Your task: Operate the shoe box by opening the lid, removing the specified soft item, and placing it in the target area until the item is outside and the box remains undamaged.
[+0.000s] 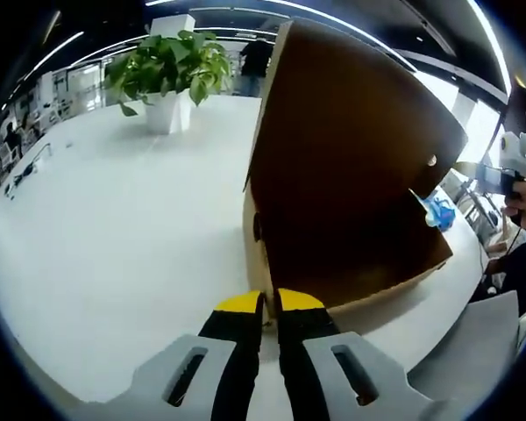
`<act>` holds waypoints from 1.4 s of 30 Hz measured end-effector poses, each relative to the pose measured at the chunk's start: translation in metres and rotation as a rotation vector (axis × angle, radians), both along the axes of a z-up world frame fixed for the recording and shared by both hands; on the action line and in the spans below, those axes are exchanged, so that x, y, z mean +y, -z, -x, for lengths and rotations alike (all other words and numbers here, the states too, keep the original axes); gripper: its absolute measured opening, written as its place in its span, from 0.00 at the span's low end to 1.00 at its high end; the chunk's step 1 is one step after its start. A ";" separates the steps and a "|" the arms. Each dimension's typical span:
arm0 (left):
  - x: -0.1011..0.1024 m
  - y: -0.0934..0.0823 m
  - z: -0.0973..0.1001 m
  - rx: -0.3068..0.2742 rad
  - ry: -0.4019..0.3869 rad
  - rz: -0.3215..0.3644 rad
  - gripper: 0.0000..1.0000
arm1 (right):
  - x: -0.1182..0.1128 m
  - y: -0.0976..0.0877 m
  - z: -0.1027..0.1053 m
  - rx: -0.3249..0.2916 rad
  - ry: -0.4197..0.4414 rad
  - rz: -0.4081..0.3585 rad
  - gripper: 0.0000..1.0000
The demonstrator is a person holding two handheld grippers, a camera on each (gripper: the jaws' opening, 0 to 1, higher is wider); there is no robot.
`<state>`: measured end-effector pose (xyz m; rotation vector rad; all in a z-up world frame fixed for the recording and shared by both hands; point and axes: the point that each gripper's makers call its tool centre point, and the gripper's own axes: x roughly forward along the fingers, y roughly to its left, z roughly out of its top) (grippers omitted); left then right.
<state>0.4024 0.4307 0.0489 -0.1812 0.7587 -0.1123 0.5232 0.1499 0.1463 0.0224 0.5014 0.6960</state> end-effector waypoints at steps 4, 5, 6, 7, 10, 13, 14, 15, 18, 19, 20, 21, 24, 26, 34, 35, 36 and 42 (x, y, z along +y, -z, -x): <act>0.000 -0.001 0.000 -0.006 0.017 -0.014 0.03 | 0.000 0.002 0.004 -0.004 -0.005 0.007 0.00; 0.000 -0.001 0.000 -0.006 0.022 -0.016 0.03 | 0.000 0.003 0.006 -0.011 -0.008 0.016 0.00; -0.001 -0.001 -0.001 -0.008 0.027 -0.017 0.03 | 0.000 0.003 0.007 -0.010 -0.009 0.018 0.00; 0.000 -0.001 -0.001 -0.008 0.031 -0.019 0.03 | 0.000 0.004 0.008 -0.012 -0.011 0.022 0.00; 0.000 -0.003 -0.001 -0.012 0.042 -0.032 0.03 | -0.001 0.006 0.011 -0.008 -0.011 0.022 0.01; 0.000 -0.007 -0.003 -0.026 0.048 -0.042 0.04 | -0.001 0.009 0.014 -0.001 -0.008 0.020 0.01; 0.000 -0.008 -0.004 -0.029 0.049 -0.041 0.04 | -0.001 0.010 0.016 -0.004 -0.013 0.026 0.01; 0.000 -0.010 -0.005 -0.032 0.050 -0.042 0.05 | -0.001 0.011 0.017 -0.008 -0.018 0.036 0.01; 0.001 -0.015 -0.008 -0.045 0.056 -0.056 0.05 | -0.001 0.014 0.021 -0.010 -0.028 0.048 0.01; 0.002 -0.018 -0.009 -0.052 0.056 -0.059 0.05 | -0.002 0.014 0.021 -0.007 -0.028 0.048 0.01; 0.003 -0.021 -0.011 -0.060 0.056 -0.060 0.05 | -0.002 0.015 0.022 -0.003 -0.027 0.046 0.01; 0.003 -0.023 -0.011 -0.065 0.056 -0.061 0.05 | -0.002 0.016 0.023 0.001 -0.026 0.043 0.01; 0.006 -0.032 -0.016 -0.089 0.056 -0.076 0.06 | -0.002 0.019 0.027 0.004 -0.025 0.043 0.01; 0.006 -0.035 -0.017 -0.097 0.059 -0.080 0.05 | -0.001 0.022 0.030 0.005 -0.028 0.049 0.01; 0.002 -0.052 -0.024 -0.154 0.091 -0.102 0.07 | -0.003 0.030 0.036 0.018 -0.032 0.047 0.02; 0.001 -0.053 -0.024 -0.157 0.093 -0.107 0.07 | -0.003 0.031 0.037 0.019 -0.034 0.049 0.02; 0.000 -0.055 -0.024 -0.163 0.097 -0.111 0.08 | -0.003 0.032 0.038 0.021 -0.035 0.049 0.02; -0.005 -0.062 -0.027 -0.216 0.133 -0.126 0.08 | -0.004 0.040 0.044 0.040 -0.032 0.042 0.01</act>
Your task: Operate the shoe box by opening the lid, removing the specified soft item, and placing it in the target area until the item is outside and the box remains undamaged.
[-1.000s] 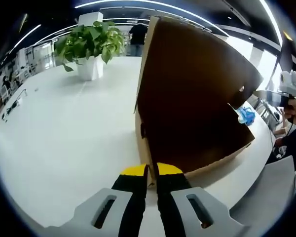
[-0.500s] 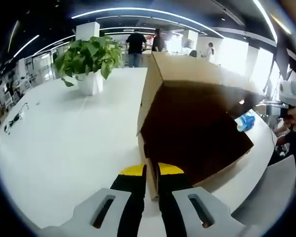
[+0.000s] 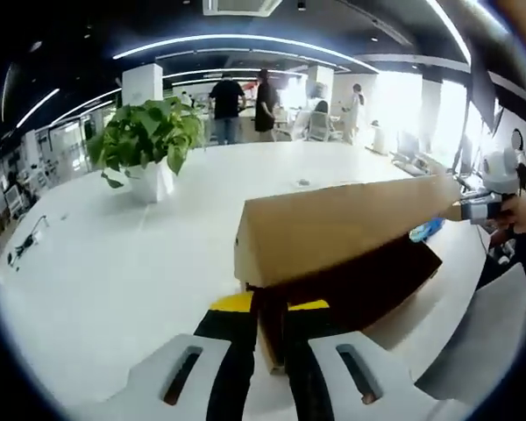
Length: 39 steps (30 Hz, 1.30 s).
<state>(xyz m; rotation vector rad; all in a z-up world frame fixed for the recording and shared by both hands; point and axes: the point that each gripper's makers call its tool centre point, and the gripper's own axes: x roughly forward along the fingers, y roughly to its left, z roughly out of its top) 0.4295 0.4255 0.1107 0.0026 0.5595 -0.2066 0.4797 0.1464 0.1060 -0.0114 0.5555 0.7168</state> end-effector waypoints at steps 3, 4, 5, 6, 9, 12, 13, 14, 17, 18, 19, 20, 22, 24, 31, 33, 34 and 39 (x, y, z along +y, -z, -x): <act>0.001 0.002 -0.001 0.000 0.005 -0.001 0.10 | 0.001 0.004 0.005 0.011 -0.004 -0.003 0.00; 0.001 0.002 0.000 -0.001 0.006 0.001 0.10 | 0.001 0.005 0.006 0.009 -0.005 -0.005 0.01; 0.001 0.003 0.001 0.001 0.009 0.004 0.11 | 0.001 0.005 0.007 0.009 -0.007 -0.006 0.01; 0.000 0.004 0.002 0.003 0.014 0.001 0.11 | 0.001 0.005 0.008 0.007 -0.008 -0.007 0.01; -0.001 0.009 0.005 0.010 0.021 -0.008 0.12 | 0.000 0.007 0.011 -0.012 -0.028 0.006 0.01; -0.002 0.013 0.009 0.018 0.026 -0.011 0.13 | 0.002 0.011 0.016 -0.018 -0.054 0.015 0.03; -0.003 0.015 0.011 0.023 0.029 -0.015 0.13 | 0.002 0.011 0.018 -0.019 -0.059 0.016 0.03; -0.003 0.016 0.012 0.026 0.031 -0.016 0.14 | 0.002 0.012 0.019 -0.019 -0.065 0.019 0.03; -0.004 0.020 0.015 0.033 0.036 -0.020 0.15 | 0.003 0.016 0.024 -0.024 -0.082 0.039 0.03; -0.004 0.021 0.015 0.036 0.037 -0.020 0.15 | 0.003 0.017 0.025 -0.028 -0.090 0.044 0.03; -0.005 0.022 0.016 0.039 0.040 -0.019 0.16 | 0.003 0.018 0.026 -0.032 -0.097 0.052 0.04; -0.006 0.023 0.017 0.043 0.042 -0.018 0.17 | 0.003 0.019 0.027 -0.034 -0.102 0.055 0.04; -0.007 0.025 0.018 0.048 0.048 -0.020 0.18 | 0.003 0.021 0.029 -0.031 -0.110 0.057 0.06; -0.008 0.027 0.020 0.054 0.056 -0.030 0.19 | 0.003 0.022 0.031 -0.033 -0.119 0.059 0.08; -0.013 0.035 0.025 0.069 0.114 -0.077 0.25 | 0.004 0.027 0.040 -0.056 -0.166 0.069 0.14; -0.012 0.037 0.026 0.072 0.113 -0.075 0.25 | 0.005 0.029 0.042 -0.052 -0.175 0.067 0.16; -0.012 0.037 0.026 0.074 0.112 -0.074 0.25 | 0.005 0.030 0.043 -0.052 -0.179 0.068 0.17; -0.014 0.047 0.031 0.100 0.131 -0.092 0.28 | 0.008 0.034 0.050 -0.046 -0.202 0.070 0.22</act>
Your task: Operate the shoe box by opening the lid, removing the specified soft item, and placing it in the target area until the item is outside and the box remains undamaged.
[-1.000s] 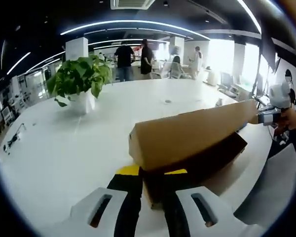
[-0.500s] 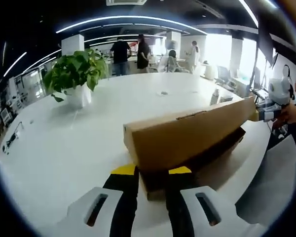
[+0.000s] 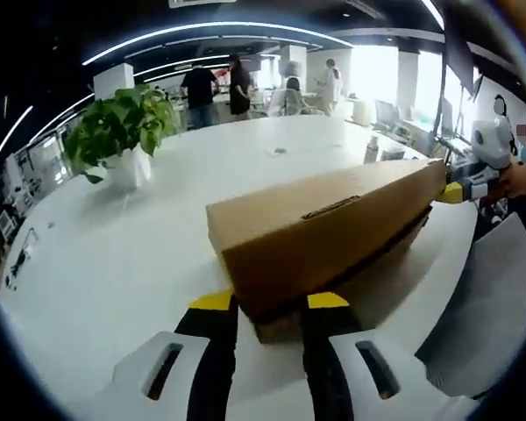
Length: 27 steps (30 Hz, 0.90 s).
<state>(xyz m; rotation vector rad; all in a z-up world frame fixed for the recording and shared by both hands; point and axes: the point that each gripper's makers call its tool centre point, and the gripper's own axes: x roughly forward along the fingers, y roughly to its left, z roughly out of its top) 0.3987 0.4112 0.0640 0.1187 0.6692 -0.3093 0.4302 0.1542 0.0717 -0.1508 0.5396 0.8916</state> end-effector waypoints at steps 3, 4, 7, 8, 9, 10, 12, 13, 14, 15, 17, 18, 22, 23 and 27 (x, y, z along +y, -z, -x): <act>-0.001 0.003 0.001 -0.001 0.009 -0.006 0.29 | 0.002 0.006 0.004 -0.002 -0.023 0.024 0.22; -0.001 0.003 0.002 0.003 0.000 0.006 0.29 | 0.002 0.006 0.003 -0.006 -0.026 0.023 0.21; -0.001 0.003 0.002 -0.001 -0.001 0.012 0.29 | 0.004 0.010 0.004 0.002 -0.035 0.029 0.22; -0.001 0.003 0.003 -0.001 0.002 0.009 0.29 | 0.005 0.010 0.005 0.001 -0.040 0.030 0.22; -0.001 0.004 0.004 0.003 0.005 -0.001 0.29 | 0.005 0.011 0.005 0.001 -0.043 0.035 0.23; -0.001 0.003 0.004 -0.001 0.008 -0.001 0.29 | 0.006 0.011 0.006 0.003 -0.045 0.036 0.23; -0.001 0.003 0.005 0.001 0.005 0.005 0.29 | 0.006 0.013 0.006 0.000 -0.050 0.045 0.23; -0.002 0.003 0.005 0.001 0.005 0.007 0.29 | 0.007 0.013 0.006 -0.002 -0.051 0.048 0.23; -0.002 0.004 0.005 0.003 0.005 0.010 0.29 | 0.007 0.014 0.007 -0.001 -0.053 0.050 0.24; -0.002 0.004 0.006 0.004 0.005 0.012 0.29 | 0.006 0.015 0.007 -0.002 -0.055 0.053 0.24; -0.002 0.004 0.007 0.009 0.002 0.019 0.30 | 0.006 0.016 0.009 0.000 -0.055 0.054 0.24; -0.003 0.005 0.009 0.021 -0.002 0.030 0.31 | 0.005 0.017 0.009 0.007 -0.052 0.054 0.25; -0.004 0.012 0.014 0.031 -0.001 0.039 0.33 | 0.003 0.023 0.011 0.014 -0.050 0.062 0.25; -0.005 0.014 0.015 0.037 -0.001 0.037 0.32 | 0.002 0.025 0.011 0.019 -0.051 0.067 0.25; -0.005 0.020 0.016 0.049 0.001 0.032 0.32 | 0.001 0.030 0.013 0.029 -0.048 0.075 0.24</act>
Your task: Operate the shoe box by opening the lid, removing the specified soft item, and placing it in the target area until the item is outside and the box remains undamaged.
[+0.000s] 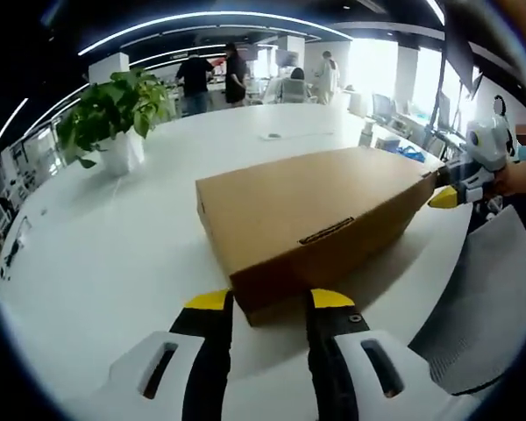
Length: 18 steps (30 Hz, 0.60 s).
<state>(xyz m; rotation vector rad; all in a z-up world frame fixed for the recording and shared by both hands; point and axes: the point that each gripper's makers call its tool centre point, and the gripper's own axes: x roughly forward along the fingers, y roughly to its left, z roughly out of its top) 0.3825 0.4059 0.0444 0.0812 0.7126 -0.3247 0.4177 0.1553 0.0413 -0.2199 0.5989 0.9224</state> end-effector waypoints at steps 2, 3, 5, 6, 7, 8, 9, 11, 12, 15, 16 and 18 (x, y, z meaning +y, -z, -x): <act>0.000 0.004 0.001 0.008 0.000 -0.001 0.32 | 0.000 0.003 0.001 0.004 -0.002 0.007 0.24; 0.000 0.005 0.001 0.012 0.001 -0.001 0.32 | -0.001 0.004 0.001 0.007 -0.002 0.009 0.24; 0.000 0.007 0.002 0.018 0.002 0.000 0.32 | -0.002 0.006 0.002 0.013 -0.001 0.014 0.25; 0.000 0.007 0.002 0.020 0.000 0.004 0.32 | -0.003 0.006 0.002 0.013 -0.001 0.015 0.25; 0.000 0.007 0.003 0.020 0.000 0.005 0.32 | -0.004 0.005 0.002 0.010 0.000 0.016 0.25; 0.000 0.007 0.003 0.021 -0.001 0.006 0.32 | -0.006 0.004 0.002 0.008 0.001 0.016 0.25; 0.001 0.007 0.004 0.022 -0.001 0.004 0.32 | -0.007 0.002 0.002 0.008 0.005 0.012 0.25; 0.002 0.006 0.005 0.019 -0.001 0.005 0.32 | -0.009 -0.002 0.002 0.003 0.006 0.009 0.26; 0.003 0.005 0.005 0.018 -0.004 0.010 0.33 | -0.009 -0.004 0.002 -0.001 0.005 0.007 0.25; 0.005 -0.001 0.005 0.008 -0.006 0.010 0.33 | -0.009 -0.011 0.001 -0.014 0.003 -0.001 0.26; 0.006 -0.003 0.005 0.001 -0.003 0.011 0.33 | -0.009 -0.014 0.000 -0.021 0.004 -0.004 0.26; 0.005 -0.008 0.003 -0.010 0.002 0.014 0.33 | -0.008 -0.020 -0.001 -0.032 0.000 -0.014 0.25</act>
